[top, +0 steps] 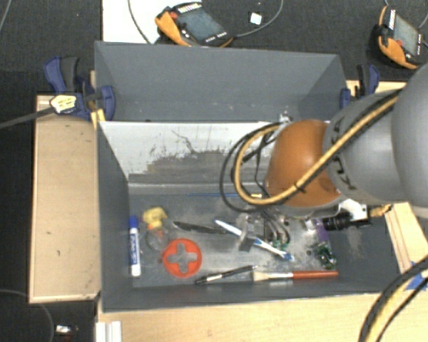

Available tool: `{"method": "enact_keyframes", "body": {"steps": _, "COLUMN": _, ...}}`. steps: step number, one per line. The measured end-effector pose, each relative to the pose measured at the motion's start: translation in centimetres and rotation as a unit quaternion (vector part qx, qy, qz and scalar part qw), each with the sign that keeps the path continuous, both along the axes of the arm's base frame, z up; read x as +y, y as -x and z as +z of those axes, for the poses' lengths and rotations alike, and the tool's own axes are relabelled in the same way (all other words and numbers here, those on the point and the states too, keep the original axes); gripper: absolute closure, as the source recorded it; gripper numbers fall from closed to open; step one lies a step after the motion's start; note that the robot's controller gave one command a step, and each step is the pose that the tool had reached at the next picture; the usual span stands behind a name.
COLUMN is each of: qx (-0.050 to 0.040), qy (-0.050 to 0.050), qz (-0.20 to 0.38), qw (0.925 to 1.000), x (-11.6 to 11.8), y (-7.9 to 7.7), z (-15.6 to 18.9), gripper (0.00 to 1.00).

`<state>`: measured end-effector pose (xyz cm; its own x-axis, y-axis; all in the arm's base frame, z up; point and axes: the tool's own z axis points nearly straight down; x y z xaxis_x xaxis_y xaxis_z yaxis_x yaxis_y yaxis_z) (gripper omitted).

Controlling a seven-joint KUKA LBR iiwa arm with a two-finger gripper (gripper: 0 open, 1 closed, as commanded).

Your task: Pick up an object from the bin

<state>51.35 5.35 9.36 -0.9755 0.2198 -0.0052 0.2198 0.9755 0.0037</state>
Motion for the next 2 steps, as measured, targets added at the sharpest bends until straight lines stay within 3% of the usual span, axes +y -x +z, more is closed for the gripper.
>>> {"method": "enact_keyframes", "body": {"steps": 2, "qx": -0.0005, "qy": 0.0, "qz": 0.0, "qw": 1.0, "x": 0.0, "y": 0.0, "z": 3.1, "gripper": 1.0}}
